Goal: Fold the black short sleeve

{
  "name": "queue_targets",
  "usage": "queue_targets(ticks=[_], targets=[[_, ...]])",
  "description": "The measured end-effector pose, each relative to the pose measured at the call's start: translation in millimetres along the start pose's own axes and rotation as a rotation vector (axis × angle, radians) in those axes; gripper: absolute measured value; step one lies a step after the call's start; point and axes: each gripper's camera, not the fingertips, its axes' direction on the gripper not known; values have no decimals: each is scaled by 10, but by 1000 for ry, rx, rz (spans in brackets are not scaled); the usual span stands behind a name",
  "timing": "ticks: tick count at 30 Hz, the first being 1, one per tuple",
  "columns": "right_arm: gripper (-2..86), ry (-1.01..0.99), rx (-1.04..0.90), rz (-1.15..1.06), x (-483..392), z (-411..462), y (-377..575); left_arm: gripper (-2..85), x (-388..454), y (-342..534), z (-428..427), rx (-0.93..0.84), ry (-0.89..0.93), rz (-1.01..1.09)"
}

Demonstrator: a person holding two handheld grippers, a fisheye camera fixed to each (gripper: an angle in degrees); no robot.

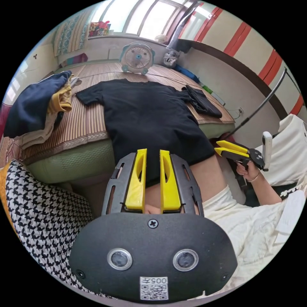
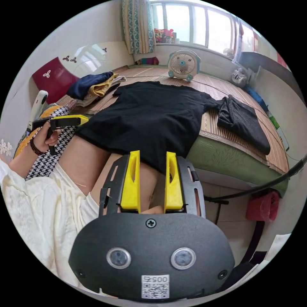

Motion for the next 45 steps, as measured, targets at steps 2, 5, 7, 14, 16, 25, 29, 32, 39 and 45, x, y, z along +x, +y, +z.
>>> queue_targets(ticks=[2,5,7,14,16,25,29,32,39,45], targets=[[122,-3,-1,-3,-33,-56,31,80,56,76,-39,-14,-23,11],[122,-38,25,8,-61,-150,69,83,81,177,-119,-8,-17,3],[121,-50,30,12,-99,-182,78,84,113,217,-158,-12,-26,8],[99,-86,18,24,-125,-210,95,84,278,313,-276,-35,-68,66],[92,-96,18,24,-122,-247,98,82,283,339,-302,-35,-61,62],[39,-87,2,33,-166,-390,44,43,437,395,-385,-48,-121,117],[-6,-83,-7,29,-160,-460,11,24,417,410,-465,-42,-83,94],[-13,-76,-8,2,-191,-552,-17,22,427,441,-542,-31,-79,103],[-4,-57,-82,-150,-391,-678,-68,32,478,528,-696,-62,-41,164],[30,-99,-100,-144,-350,-756,-80,1,470,635,-1045,50,-119,71]])
